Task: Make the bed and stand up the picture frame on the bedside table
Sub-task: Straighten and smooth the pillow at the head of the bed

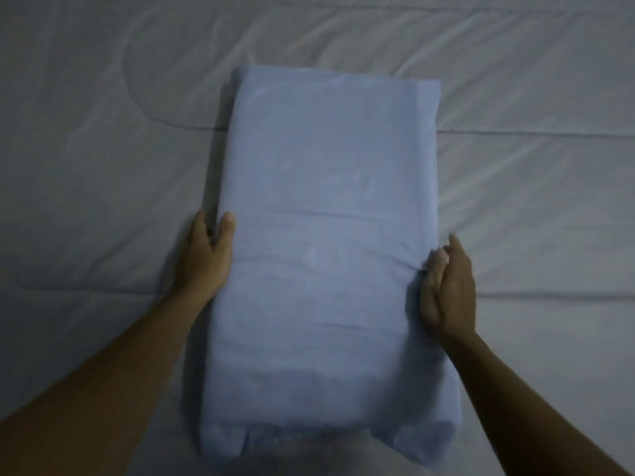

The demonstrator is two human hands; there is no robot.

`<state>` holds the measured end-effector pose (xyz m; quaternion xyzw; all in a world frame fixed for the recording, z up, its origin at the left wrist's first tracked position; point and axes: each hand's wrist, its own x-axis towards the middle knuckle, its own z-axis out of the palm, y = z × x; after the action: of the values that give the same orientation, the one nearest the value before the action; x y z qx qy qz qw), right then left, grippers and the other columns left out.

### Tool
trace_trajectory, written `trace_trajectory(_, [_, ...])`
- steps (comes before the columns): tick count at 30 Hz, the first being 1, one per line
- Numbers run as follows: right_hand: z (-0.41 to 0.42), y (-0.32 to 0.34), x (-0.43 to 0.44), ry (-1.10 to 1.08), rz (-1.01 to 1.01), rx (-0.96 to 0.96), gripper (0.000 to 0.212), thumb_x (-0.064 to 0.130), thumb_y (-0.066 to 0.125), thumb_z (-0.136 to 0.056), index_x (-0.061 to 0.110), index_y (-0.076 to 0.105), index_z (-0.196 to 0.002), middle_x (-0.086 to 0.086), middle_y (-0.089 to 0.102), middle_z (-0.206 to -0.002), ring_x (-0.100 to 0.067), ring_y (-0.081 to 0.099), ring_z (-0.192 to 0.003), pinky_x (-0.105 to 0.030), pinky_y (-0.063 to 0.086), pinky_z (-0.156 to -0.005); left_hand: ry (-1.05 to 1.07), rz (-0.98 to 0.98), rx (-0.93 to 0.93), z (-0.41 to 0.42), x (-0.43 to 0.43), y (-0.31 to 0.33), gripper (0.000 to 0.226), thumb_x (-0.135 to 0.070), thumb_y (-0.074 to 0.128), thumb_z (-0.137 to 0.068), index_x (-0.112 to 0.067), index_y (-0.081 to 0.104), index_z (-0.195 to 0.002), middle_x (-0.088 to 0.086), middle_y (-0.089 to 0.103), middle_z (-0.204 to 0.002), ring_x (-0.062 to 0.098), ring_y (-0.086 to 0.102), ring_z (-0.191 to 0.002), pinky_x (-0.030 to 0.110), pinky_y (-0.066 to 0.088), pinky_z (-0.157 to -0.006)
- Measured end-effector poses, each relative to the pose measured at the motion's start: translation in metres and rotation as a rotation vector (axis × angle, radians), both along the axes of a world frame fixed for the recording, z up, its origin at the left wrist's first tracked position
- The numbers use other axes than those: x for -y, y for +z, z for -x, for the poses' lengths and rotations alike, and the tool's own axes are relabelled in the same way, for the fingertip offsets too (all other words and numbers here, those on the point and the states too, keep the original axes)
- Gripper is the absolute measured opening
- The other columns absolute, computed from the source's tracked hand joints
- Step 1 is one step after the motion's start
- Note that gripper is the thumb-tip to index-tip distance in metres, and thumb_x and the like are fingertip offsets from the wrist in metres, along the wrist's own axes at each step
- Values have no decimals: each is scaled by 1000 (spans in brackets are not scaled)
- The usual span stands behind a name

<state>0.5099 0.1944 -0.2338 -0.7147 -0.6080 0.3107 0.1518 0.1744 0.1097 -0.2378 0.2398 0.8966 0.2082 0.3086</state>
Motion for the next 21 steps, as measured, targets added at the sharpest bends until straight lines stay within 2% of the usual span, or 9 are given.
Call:
trace_trajectory(2, [-6,7,22,-87,212,-149,67,59,33,-101,21,26,-156,-11,42,-154,-33,42,-139,-41,32,-114,81,-16,144,-5,23,-2,96,-89,35,-76,-26,39,-149,3,47,-150,27,46,-136,42,34,-114])
trace_trajectory(5, [-12,10,31,-132,398,-243,79,75,48,-87,26,41,-148,-6,52,-147,-31,51,-130,-42,40,-105,293,-76,582,-17,45,-4,105,-94,53,-60,-27,53,-140,0,59,-140,22,57,-126,43,40,-111])
trace_trajectory(6, [-13,11,28,-114,419,-273,79,76,56,-81,26,50,-142,-4,58,-140,-28,57,-122,-39,45,-100,342,-98,698,-23,46,-1,99,-89,61,-59,-26,58,-136,1,64,-133,22,62,-120,45,44,-108])
trace_trajectory(8, [-12,17,20,-103,464,-371,74,70,72,-72,23,60,-129,2,67,-124,-19,65,-105,-35,53,-87,317,-149,798,-33,45,15,79,-75,67,-69,-22,65,-128,4,72,-119,24,68,-109,44,51,-99])
trace_trajectory(10, [-14,32,17,-76,490,-445,69,61,78,-72,21,61,-126,4,69,-117,-15,66,-98,-30,53,-78,261,-154,811,-41,45,35,61,-64,67,-76,-21,70,-119,7,75,-109,25,72,-98,37,55,-86])
trace_trajectory(13, [-24,59,27,9,375,-460,62,51,79,-77,19,61,-127,5,68,-114,-12,66,-96,-28,52,-79,239,-66,822,-47,59,75,47,-56,68,-76,-18,74,-103,10,76,-88,25,70,-75,32,54,-71])
trace_trajectory(17, [-28,96,53,121,277,-425,60,48,80,-78,16,64,-126,3,70,-112,-16,68,-97,-32,56,-83,250,-24,725,-47,95,129,70,-46,79,-57,-13,67,-118,11,76,-99,28,73,-87,35,56,-73])
trace_trajectory(19, [-24,120,71,172,251,-398,59,47,80,-78,14,66,-125,0,71,-113,-19,68,-100,-36,57,-88,265,-54,653,-48,120,166,76,-41,79,-55,-11,62,-123,10,73,-106,27,72,-89,31,55,-67])
trace_trajectory(21, [-16,135,84,205,235,-382,55,45,79,-80,10,68,-120,-2,72,-109,-19,68,-99,-36,57,-86,281,-68,603,-48,140,193,77,-39,77,-54,-12,58,-123,7,69,-110,26,69,-92,30,54,-68])
